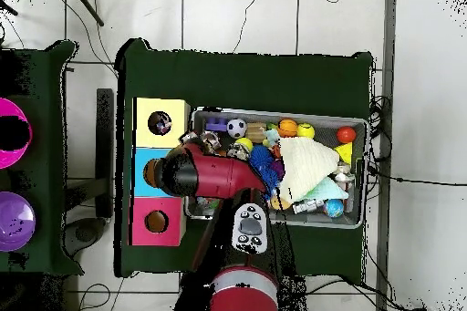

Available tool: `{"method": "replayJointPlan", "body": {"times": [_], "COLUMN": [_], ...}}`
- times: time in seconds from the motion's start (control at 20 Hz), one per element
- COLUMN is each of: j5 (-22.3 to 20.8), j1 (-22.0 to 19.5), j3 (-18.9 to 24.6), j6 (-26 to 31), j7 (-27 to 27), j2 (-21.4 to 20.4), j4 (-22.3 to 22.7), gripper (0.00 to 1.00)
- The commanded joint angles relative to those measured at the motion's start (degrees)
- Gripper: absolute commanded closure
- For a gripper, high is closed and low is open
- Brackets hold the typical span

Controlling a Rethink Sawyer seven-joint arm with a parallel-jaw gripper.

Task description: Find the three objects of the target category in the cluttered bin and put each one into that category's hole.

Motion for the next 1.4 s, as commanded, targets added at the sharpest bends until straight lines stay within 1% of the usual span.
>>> {"method": "replayJointPlan", "body": {"times": [0.05, 0.1, 0.2, 0.25, 0.3, 0.35, 0.4, 0.45, 0.6, 0.7, 0.75, 0.85, 0.95, 1.1, 1.2, 1.3, 1.4], "j5": [2.24, 2.21, 2.47, 2.69, 2.88, 2.78, 3.0, 3.12, 2.77, 2.55, 2.27, 1.81, 1.32, 1.11, 0.98, 1.85, 2.03], "j1": [-1.15, -1.19, -0.55, -0.26, 0.29, 0.12, 0.26, 0.81, 0.83, 0.59, 0.83, 0.59, 0.7, 0.37, 0.0, -2.35, -2.85], "j3": [-0.06, -0.28, -1.65, -2.19, -3.16, -3.5, -4.05, -4.94, -6.45, -6.79, -7.66, -8.13, -8.52, -7.88, -8.54, -6.24, -6.23], "j6": [-2.05, -1.42, 0.04, 0.97, 2.09, 3.71, 6.81, 9.04, 14.33, 14.9, 15.65, 16.89, 16.49, 13.82, 12.73, 13.56, 16.36], "j7": [10.11, 9.77, 9.39, 9.27, 9.09, 8.34, 7.63, 7.3, 5.76, 5.44, 5.44, 5.11, 5.27, 5.71, 5.8, 3.95, 2.49], "j2": [-3.27, -4.03, -4.63, -5.69, -6.32, -7.87, -9.43, -10.03, -9.59, -8.96, -8.43, -8.55, -8.55, -9.14, -9.85, -13.25, -17.74], "j4": [9.76, 10.11, 9.24, 9.2, 8.22, 7.74, 6.48, 4.72, -1.01, -2.4, -3.77, -4.47, -3.92, -1.23, -1.45, -0.19, 0.38], "gripper": [0.0, 0.0, 0.0, 0.0, 0.0, 0.0, 0.0, 0.0, 0.0, 0.0, 0.0, 0.0, 0.0, 0.0, 0.0, 0.0, 0.0]}}
